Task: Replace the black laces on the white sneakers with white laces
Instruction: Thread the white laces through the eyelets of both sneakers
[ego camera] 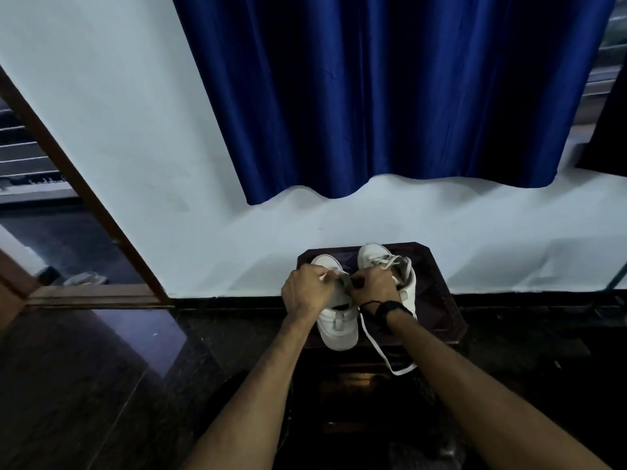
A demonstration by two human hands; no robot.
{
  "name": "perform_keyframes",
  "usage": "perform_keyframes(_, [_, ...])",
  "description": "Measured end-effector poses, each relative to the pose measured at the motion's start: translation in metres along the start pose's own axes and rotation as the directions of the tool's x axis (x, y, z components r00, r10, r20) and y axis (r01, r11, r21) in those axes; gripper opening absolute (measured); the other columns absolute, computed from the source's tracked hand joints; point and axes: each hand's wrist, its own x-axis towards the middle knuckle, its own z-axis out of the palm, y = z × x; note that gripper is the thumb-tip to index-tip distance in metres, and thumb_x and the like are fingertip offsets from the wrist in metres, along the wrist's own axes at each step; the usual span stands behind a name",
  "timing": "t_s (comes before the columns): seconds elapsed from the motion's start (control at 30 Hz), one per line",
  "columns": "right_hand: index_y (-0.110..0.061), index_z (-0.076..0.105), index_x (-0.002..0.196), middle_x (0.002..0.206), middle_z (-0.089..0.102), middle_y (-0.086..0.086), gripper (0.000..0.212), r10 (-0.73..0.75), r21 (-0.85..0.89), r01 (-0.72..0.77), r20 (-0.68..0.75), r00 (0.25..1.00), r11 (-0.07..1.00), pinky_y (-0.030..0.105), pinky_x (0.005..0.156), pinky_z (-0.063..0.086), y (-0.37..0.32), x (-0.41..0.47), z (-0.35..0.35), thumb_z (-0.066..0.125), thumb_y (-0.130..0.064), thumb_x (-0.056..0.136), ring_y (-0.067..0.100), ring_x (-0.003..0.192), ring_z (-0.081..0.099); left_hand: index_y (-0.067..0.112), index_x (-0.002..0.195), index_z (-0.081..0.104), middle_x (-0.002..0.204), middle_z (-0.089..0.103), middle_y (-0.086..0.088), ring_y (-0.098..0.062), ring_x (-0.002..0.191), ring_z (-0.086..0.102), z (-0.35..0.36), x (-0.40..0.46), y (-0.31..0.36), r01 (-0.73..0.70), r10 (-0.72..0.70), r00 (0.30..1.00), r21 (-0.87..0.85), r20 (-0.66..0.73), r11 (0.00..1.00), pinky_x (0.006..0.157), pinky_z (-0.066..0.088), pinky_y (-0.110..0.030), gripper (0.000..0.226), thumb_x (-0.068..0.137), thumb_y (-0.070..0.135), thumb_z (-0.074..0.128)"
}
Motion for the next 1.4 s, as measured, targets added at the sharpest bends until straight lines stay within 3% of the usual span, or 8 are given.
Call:
perform_keyframes(0.13, [-0.011,0.072,0.072,0.073,0.067,0.010,0.019,0.125,0.103,-0.127,0.030,0.992,0.986,0.027,0.065,0.043,0.002,0.009,0.000,0.065,-0.025,0.083,0.026,0.081,0.064,0.029,0.102,0.074,0.098,0.072,-0.010,-0.034,0.096,0.064,0.009,-0.004,0.004,-0.156,0.157,0.988,0.146,0.004,0.977,0.075,0.050,-0.036,0.023,0.088,0.032,0.055])
perform_keyframes(0.23, [-0.010,0.054,0.053,0.061,0.050,0.008,0.035,0.145,0.105,-0.154,0.085,0.986,0.983,0.028,0.058,0.032,0.006,0.011,-0.001,0.061,-0.018,0.086,0.026,0.071,0.052,0.017,0.101,0.067,0.108,0.064,-0.009,-0.035,0.095,0.064,0.017,-0.006,0.003,-0.240,0.239,0.971,0.154,0.028,0.958,0.074,0.050,-0.039,0.024,0.086,0.020,0.050])
perform_keyframes(0.53, [-0.012,0.059,0.066,0.067,0.048,0.008,0.018,0.187,0.185,-0.219,0.174,0.967,0.958,0.012,0.041,0.029,0.014,0.018,-0.001,0.060,-0.008,0.084,0.017,0.066,0.044,0.032,0.099,0.075,0.094,0.074,-0.008,-0.031,0.094,0.067,0.019,-0.002,0.001,-0.118,0.119,0.993,0.107,-0.007,0.987,0.074,0.052,-0.034,0.024,0.081,0.032,0.059])
perform_keyframes(0.7, [-0.012,0.071,0.101,0.079,0.057,-0.002,0.017,0.181,0.186,-0.219,0.202,0.963,0.958,0.000,0.047,0.032,0.015,0.022,-0.001,0.063,-0.013,0.087,0.011,0.082,0.049,0.038,0.102,0.074,0.096,0.073,-0.008,-0.032,0.094,0.066,0.026,-0.004,-0.001,-0.059,0.060,0.996,0.025,-0.061,0.998,0.073,0.051,-0.034,0.022,0.084,0.040,0.060])
perform_keyframes(0.87, [-0.021,0.066,0.071,0.080,0.063,0.006,0.023,0.195,0.282,-0.249,0.208,0.958,0.927,0.019,0.065,0.044,0.015,0.021,0.002,0.061,-0.002,0.081,0.018,0.082,0.058,0.030,0.090,0.073,0.084,0.071,-0.008,-0.034,0.085,0.066,0.033,-0.011,0.002,-0.014,0.014,0.993,-0.006,-0.116,1.000,0.065,0.049,-0.034,0.016,0.084,0.036,0.059])
perform_keyframes(1.0, [-0.016,0.071,0.087,0.080,0.064,0.004,0.017,0.204,0.308,-0.248,0.168,0.964,0.919,0.020,0.065,0.044,0.013,0.017,0.002,0.060,-0.004,0.083,0.017,0.080,0.059,0.031,0.090,0.073,0.084,0.071,-0.007,-0.034,0.085,0.066,0.037,-0.013,0.000,-0.006,0.001,0.989,-0.038,-0.149,0.999,0.066,0.049,-0.034,0.016,0.084,0.036,0.059])
perform_keyframes(1.2, [-0.022,0.071,0.084,0.088,0.071,0.002,0.013,0.214,0.318,-0.246,0.131,0.968,0.916,0.028,0.082,0.051,0.014,0.015,0.007,0.063,-0.011,0.084,0.017,0.086,0.064,0.030,0.092,0.074,0.085,0.072,-0.009,-0.035,0.086,0.066,0.040,-0.015,0.004,0.012,-0.025,0.981,-0.066,-0.193,0.998,0.067,0.048,-0.036,0.018,0.086,0.039,0.059])
perform_keyframes(1.4, [-0.018,0.073,0.089,0.089,0.072,0.001,0.016,0.180,0.320,-0.210,0.119,0.976,0.924,0.023,0.075,0.050,0.014,0.012,0.008,0.062,-0.007,0.081,0.017,0.088,0.067,0.022,0.081,0.072,0.077,0.070,-0.012,-0.038,0.079,0.066,0.040,-0.015,0.010,-0.037,0.045,0.974,0.039,-0.221,0.999,0.059,0.041,-0.033,0.019,0.086,0.035,0.059])
